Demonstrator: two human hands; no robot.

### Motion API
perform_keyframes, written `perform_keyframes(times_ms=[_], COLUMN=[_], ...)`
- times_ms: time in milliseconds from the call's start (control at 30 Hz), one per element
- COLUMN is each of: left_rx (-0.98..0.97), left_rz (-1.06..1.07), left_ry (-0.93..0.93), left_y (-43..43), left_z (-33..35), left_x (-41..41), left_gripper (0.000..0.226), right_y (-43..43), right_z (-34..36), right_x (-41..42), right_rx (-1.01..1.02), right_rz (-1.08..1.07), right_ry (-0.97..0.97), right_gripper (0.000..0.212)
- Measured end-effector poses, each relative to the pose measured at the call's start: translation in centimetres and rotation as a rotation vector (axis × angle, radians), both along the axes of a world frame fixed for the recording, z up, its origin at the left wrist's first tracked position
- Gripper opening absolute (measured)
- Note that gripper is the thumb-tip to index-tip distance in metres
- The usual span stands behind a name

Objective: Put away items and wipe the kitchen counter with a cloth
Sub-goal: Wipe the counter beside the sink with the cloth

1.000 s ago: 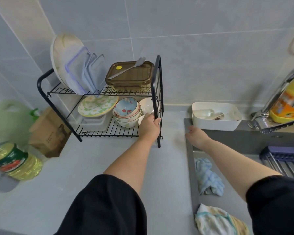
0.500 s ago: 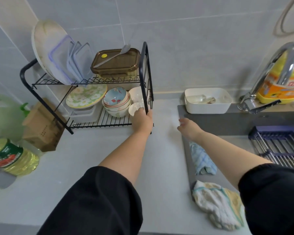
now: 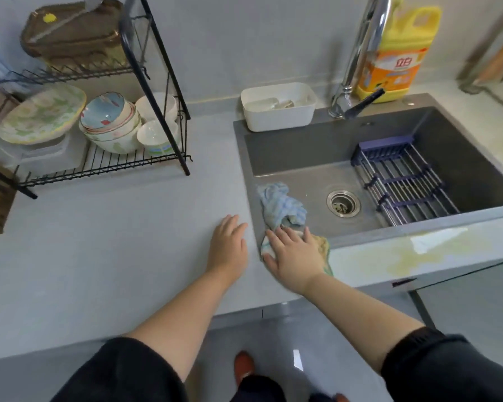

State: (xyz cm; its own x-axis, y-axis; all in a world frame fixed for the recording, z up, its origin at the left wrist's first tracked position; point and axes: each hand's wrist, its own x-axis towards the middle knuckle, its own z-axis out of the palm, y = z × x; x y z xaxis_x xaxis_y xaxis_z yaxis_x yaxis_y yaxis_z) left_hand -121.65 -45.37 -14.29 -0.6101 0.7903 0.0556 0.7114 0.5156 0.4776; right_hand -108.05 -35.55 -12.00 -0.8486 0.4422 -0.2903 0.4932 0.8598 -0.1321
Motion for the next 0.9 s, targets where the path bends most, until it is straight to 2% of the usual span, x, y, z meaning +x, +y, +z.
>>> perform_keyframes(times_ms=[67,200,300,433,533,767,900], left_rx=[-0.061,-0.139,-0.247,-0.256,-0.205,-0.032,-0.062], left_rz=[-0.019,0.102,0.088,0.086,0.121,0.2,0.171], left_ry=[0.064,0.088,0.093,0.162,0.185,0.17,0.191], left_y=[0.5,2.7,5.8,8.9,8.9,8.8,8.9], left_z=[-0.3,0.3,0.4,-0.2,-0.8,-1.0,-0.7], left_x=[2.1,6.8,11.4,15.7,15.8,16.1,16.4], left_gripper=[0.049,0.047,0.05,0.051,0.048,0.05,0.061], right_y=[0.9,4.9,9.8,15.7,16.6,11.4,15.3], right_z=[-0.2,-0.6,-0.5,-0.6,-0.7,-1.1,-1.4], right_x=[1.1,6.0,10.3,16.1,16.9,11.0,13.8], right_rx=[-0.025,0.048,0.08,0.11,0.114,0.074,0.077], right_rz=[0.001,-0.082,-0.184,-0.319,-0.351,-0.006,0.079], right_ry=[0.045,0.085,0.085,0.064,0.041,0.136,0.147], right_gripper=[0.079,0.074,0.057,0.054,0.055,0.052,0.052])
